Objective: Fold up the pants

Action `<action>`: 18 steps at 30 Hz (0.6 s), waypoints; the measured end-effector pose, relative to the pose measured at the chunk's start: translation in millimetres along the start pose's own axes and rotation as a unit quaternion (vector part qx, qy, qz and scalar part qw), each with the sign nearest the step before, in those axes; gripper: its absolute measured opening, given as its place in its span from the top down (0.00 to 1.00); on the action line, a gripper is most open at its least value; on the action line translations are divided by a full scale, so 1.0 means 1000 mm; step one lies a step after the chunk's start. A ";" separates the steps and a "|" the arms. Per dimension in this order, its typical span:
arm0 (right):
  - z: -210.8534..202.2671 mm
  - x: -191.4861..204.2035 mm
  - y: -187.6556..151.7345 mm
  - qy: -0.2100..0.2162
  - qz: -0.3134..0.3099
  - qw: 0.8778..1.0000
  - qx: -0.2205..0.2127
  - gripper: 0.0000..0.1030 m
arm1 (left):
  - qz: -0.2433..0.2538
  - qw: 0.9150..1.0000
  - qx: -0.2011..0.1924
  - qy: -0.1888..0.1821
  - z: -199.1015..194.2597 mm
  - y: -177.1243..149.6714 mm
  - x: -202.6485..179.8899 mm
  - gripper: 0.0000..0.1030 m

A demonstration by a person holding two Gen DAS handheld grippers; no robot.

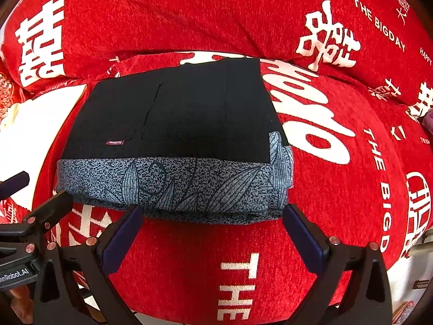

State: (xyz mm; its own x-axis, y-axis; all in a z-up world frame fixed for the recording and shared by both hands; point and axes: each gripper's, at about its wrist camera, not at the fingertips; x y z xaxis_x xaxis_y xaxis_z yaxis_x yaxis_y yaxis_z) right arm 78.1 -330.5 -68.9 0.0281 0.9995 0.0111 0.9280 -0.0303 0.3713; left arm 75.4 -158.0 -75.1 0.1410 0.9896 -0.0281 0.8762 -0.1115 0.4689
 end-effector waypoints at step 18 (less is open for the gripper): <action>0.004 0.002 0.003 -0.008 -0.005 1.000 0.002 0.00 | -0.004 1.000 0.004 -0.005 0.003 0.003 0.002 0.00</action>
State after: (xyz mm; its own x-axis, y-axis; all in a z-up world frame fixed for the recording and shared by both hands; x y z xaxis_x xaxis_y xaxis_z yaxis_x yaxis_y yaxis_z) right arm 82.0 -328.6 -71.1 0.0245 0.9997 -0.0071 0.9296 -0.0201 0.3681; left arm 80.2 -156.8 -76.5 0.1385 0.9895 -0.0407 0.8808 -0.1043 0.4619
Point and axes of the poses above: each gripper's, at about its wrist camera, not at the fingertips, and z roughly the way its jaws point, x to its left, y to its top, and after that the axes turned 3 degrees about y, right-handed
